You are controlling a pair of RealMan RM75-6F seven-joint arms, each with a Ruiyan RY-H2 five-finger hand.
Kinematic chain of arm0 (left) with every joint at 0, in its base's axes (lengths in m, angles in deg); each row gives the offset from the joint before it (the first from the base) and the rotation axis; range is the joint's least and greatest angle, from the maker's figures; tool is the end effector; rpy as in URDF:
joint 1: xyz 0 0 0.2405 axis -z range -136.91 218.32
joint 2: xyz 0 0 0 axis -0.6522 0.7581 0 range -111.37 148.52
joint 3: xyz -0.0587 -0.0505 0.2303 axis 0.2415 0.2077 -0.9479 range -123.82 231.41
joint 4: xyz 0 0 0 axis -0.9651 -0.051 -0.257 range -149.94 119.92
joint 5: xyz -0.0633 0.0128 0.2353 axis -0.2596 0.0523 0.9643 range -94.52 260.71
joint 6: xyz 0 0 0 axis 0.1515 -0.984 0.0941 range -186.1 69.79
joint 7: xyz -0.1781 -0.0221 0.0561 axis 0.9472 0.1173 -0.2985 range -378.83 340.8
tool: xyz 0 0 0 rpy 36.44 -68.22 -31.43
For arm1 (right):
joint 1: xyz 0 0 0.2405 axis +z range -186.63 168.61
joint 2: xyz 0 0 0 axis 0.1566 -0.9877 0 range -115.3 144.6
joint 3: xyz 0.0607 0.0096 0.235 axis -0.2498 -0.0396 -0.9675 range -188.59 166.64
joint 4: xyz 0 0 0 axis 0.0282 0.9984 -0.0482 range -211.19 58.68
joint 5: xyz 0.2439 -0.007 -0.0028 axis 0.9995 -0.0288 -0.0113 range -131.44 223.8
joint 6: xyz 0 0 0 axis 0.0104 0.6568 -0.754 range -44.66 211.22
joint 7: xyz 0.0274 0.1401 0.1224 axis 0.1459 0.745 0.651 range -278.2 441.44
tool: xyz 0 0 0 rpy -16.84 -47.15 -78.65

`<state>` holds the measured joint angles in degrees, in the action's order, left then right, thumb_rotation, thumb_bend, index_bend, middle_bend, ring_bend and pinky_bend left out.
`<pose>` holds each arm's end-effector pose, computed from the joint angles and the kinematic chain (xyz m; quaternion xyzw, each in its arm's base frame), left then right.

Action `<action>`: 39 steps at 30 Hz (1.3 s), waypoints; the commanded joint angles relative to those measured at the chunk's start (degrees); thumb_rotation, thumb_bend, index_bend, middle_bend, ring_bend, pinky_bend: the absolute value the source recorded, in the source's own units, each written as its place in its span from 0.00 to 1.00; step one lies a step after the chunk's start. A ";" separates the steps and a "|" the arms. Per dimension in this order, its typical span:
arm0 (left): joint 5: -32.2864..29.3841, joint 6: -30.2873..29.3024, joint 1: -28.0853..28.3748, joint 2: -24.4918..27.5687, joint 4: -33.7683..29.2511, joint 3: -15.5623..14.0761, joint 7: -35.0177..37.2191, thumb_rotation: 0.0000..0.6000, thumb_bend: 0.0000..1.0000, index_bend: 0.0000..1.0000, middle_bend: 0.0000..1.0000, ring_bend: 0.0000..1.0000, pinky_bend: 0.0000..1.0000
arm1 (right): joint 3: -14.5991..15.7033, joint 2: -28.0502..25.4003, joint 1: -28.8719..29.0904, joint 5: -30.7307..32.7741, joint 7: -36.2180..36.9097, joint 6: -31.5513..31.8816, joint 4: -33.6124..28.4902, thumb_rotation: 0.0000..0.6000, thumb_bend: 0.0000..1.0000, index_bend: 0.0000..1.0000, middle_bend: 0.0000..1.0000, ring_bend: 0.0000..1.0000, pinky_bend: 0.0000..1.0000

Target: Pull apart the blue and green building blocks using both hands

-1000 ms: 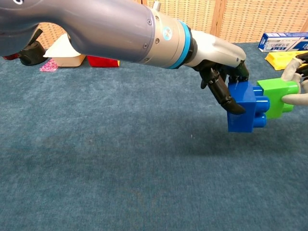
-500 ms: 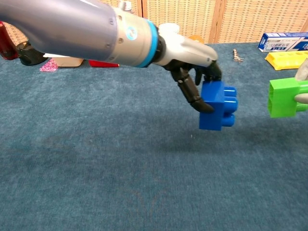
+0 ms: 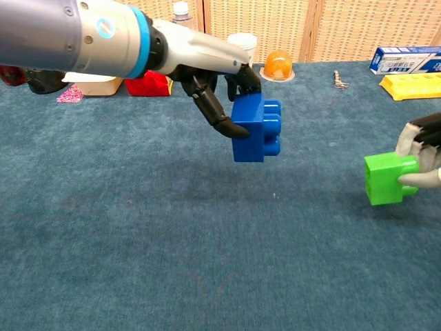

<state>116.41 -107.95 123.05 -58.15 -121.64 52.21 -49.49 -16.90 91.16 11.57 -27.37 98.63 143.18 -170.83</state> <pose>0.0229 0.3415 -0.0775 -0.8786 -0.2730 -0.2674 0.2865 -0.2420 -0.2942 -0.0125 0.5446 -0.6239 0.4335 0.3553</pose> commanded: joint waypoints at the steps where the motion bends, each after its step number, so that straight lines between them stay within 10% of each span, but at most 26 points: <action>1: 1.10 -0.69 -1.46 0.78 -0.57 -0.77 0.21 0.56 0.39 0.44 0.33 0.25 0.38 | 0.24 1.59 0.51 1.32 -1.41 -1.01 1.57 1.00 0.28 0.45 0.50 0.46 0.38; 22: 1.23 0.42 -5.56 -6.23 5.97 -2.49 -4.30 0.50 0.39 0.44 0.33 0.19 0.26 | 0.12 -6.38 -4.69 -5.88 -1.75 10.72 -7.09 1.00 0.28 0.30 0.39 0.37 0.32; 39: -3.87 -2.85 -6.64 -8.42 6.14 -2.73 -9.15 0.37 0.26 0.06 0.09 0.00 0.08 | 0.17 -6.66 -5.04 -6.04 -1.32 10.81 -7.11 1.00 0.28 0.30 0.39 0.38 0.32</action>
<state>112.30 -110.50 116.69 -66.64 -115.33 49.41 -58.72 -16.72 84.49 6.52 -33.40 97.30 153.97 -177.95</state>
